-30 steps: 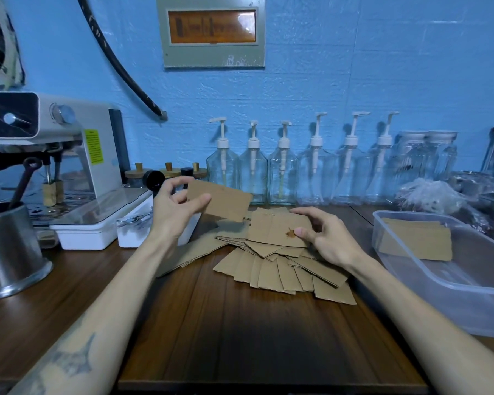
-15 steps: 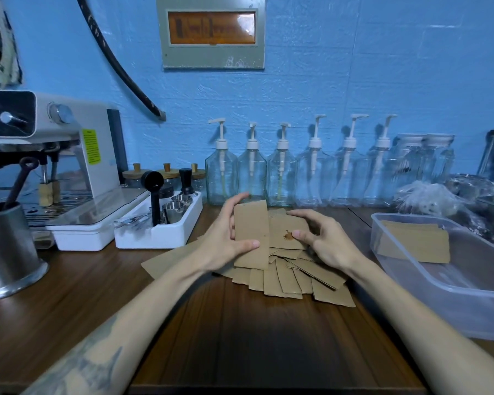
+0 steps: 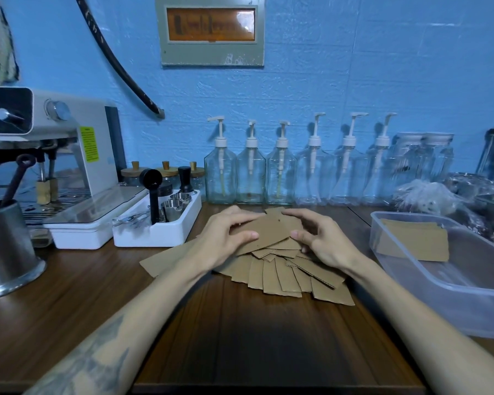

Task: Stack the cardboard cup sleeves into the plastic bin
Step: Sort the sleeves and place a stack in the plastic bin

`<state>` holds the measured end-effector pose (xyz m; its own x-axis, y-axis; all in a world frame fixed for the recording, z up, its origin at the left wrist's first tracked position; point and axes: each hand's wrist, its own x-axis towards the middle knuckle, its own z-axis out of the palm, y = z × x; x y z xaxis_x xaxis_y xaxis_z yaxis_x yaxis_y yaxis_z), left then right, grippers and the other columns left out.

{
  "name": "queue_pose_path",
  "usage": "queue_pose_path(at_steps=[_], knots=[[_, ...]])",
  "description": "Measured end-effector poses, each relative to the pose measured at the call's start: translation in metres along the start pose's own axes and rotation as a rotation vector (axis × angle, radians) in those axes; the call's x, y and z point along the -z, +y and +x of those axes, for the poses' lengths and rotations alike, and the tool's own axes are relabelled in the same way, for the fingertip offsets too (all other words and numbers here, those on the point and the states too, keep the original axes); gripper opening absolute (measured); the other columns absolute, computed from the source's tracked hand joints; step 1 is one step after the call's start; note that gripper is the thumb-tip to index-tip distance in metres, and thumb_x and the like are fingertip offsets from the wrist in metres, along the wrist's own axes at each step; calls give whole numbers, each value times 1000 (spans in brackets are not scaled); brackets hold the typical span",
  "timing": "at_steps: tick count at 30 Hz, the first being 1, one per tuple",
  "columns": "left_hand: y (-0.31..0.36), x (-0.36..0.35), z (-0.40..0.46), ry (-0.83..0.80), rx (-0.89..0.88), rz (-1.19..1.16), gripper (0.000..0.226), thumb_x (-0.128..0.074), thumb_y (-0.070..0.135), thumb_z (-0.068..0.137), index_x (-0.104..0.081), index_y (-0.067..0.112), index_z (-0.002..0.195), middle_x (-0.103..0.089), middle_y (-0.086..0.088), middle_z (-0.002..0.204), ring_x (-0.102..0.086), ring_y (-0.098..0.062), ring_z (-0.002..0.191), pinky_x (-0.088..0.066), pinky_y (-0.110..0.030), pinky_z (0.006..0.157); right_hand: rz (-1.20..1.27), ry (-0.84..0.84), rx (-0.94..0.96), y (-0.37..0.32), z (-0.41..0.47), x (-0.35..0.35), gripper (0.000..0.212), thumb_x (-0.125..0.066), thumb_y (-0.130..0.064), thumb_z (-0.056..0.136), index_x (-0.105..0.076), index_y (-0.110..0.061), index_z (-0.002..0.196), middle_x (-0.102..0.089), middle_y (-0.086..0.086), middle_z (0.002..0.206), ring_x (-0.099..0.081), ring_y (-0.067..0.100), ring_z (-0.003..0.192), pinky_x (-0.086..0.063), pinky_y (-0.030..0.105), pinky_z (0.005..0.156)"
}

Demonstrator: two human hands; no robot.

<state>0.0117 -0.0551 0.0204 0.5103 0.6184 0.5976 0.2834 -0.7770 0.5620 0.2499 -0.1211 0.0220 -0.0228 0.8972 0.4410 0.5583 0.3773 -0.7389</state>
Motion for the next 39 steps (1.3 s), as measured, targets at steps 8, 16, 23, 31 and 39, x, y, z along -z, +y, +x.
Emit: queue_pose_path(at_steps=[8,16,23,31,39], knots=[[-5,-19,5,179,124,0,65,-82,33,76,-49,44,130,-40,3,118,-45,-3,108,-35,-17,100,14,-54,22,-4,-1,-4,54,-50,5,98,-55,-38,131,-60,-2,127,-54,14,67,-54,31,71],[-11,-18,7,14,64,113,48,-71,47,83,-59,37,128,-49,22,107,-49,6,103,-37,-19,88,1,-83,27,-6,-1,-6,52,-48,-16,99,-52,-53,135,-65,-29,97,-55,-1,66,-52,25,71],[-13,-20,8,69,41,139,38,-75,49,78,-58,37,109,-51,28,99,-49,13,94,-33,-9,77,-141,-54,71,-2,2,-9,51,-70,-24,91,-55,-43,136,-66,-30,105,-58,-8,96,-47,29,92],[-16,-18,3,16,-101,408,64,-50,55,94,-40,24,149,-48,13,105,-46,-1,91,-34,-11,72,-176,-5,103,1,4,-12,49,-73,-30,88,-58,-39,134,-46,-10,77,-44,6,72,-42,25,73],[-19,-14,3,44,-113,447,63,-40,73,90,-41,39,143,-39,36,101,-57,-9,95,-51,-35,73,-141,2,96,-2,0,-9,53,-73,-20,89,-57,-38,136,-64,-18,125,-56,-15,88,-44,22,93]])
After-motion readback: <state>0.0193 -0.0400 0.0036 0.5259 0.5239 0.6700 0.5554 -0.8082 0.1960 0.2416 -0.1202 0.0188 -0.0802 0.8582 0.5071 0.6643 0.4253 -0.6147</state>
